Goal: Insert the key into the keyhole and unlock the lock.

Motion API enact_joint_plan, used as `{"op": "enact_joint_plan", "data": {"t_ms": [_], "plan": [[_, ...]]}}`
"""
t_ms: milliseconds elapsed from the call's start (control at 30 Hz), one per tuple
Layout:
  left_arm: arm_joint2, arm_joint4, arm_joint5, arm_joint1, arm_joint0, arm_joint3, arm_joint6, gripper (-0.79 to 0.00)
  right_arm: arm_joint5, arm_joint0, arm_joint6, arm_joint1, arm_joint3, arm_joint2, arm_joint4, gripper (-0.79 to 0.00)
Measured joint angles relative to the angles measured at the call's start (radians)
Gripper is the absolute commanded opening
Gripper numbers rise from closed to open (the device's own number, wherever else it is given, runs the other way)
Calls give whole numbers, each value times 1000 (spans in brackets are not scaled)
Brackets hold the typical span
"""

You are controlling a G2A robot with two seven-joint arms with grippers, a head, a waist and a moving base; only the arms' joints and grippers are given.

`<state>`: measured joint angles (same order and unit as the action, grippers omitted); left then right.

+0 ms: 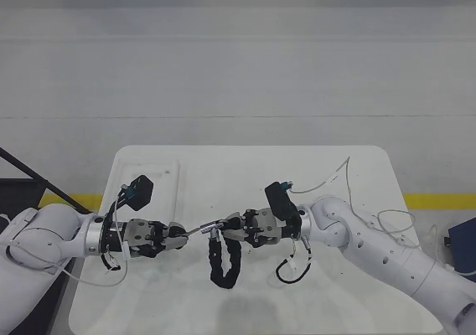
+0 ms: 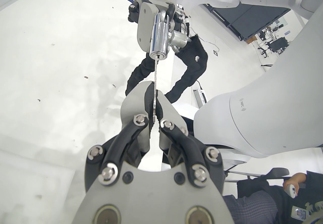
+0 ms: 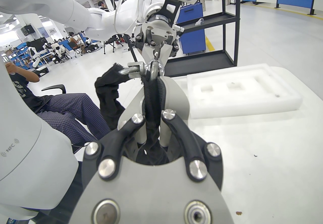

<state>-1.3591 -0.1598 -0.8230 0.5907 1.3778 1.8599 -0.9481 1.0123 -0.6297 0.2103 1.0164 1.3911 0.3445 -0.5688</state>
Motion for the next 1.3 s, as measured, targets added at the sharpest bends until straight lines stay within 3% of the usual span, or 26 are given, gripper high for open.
{"op": "enact_joint_plan", "data": {"t_ms": [1300], "plan": [[24, -22, 43, 12, -38, 16, -59, -785, 0, 0, 0, 0, 0, 0, 0, -785]]}}
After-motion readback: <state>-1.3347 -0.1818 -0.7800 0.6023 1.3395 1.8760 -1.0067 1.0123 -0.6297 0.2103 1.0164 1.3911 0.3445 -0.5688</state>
